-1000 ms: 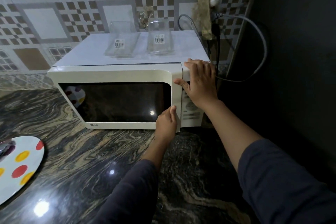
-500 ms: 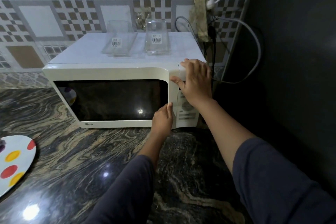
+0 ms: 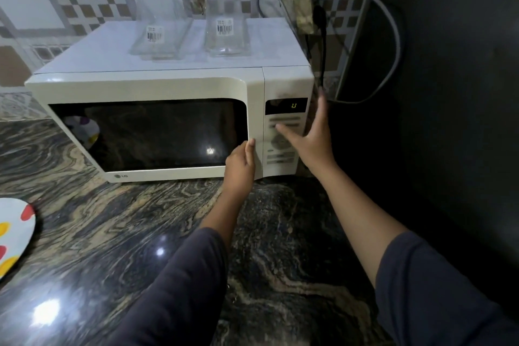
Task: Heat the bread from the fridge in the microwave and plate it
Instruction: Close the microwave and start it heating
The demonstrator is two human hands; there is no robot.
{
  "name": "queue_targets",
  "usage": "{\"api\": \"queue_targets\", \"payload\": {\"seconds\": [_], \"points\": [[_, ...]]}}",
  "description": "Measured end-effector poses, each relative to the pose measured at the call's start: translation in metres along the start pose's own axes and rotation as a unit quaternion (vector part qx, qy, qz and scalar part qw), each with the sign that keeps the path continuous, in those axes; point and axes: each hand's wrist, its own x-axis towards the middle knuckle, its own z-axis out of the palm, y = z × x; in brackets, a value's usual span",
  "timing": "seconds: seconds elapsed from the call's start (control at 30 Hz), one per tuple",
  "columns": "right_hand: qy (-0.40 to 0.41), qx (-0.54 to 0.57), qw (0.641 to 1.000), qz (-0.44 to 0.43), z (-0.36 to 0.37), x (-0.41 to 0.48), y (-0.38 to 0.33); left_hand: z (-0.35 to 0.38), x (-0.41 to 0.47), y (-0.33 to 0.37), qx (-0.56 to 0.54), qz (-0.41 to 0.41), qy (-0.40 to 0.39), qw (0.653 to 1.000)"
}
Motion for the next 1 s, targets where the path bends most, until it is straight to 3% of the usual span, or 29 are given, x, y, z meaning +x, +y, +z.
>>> {"api": "queue_targets", "payload": {"seconds": [0.07,0.23,0.43,0.7,1.0], "points": [[-0.048,0.001,0.998,0.042,0.003,-0.010,0.019,0.001,-0.002,-0.001,-0.005,0.005,0.005,1.000],[-0.079,0.012,0.991,0.108,0.014,-0.028,0.050,0.003,-0.001,-0.008,-0.018,0.004,0.014,1.000],[-0.022,0.013,0.995,0.096,0.022,-0.020,0.056,0.003,-0.004,-0.007,-0.033,0.000,0.016,0.999],[-0.027,-0.049,0.994,0.094,0.019,-0.015,0.057,0.009,-0.010,0.005,-0.015,-0.010,0.059,0.998],[-0.028,-0.133,0.987,0.082,0.021,-0.027,0.047,-0.001,-0.010,0.011,0.016,-0.012,0.035,0.999]]}}
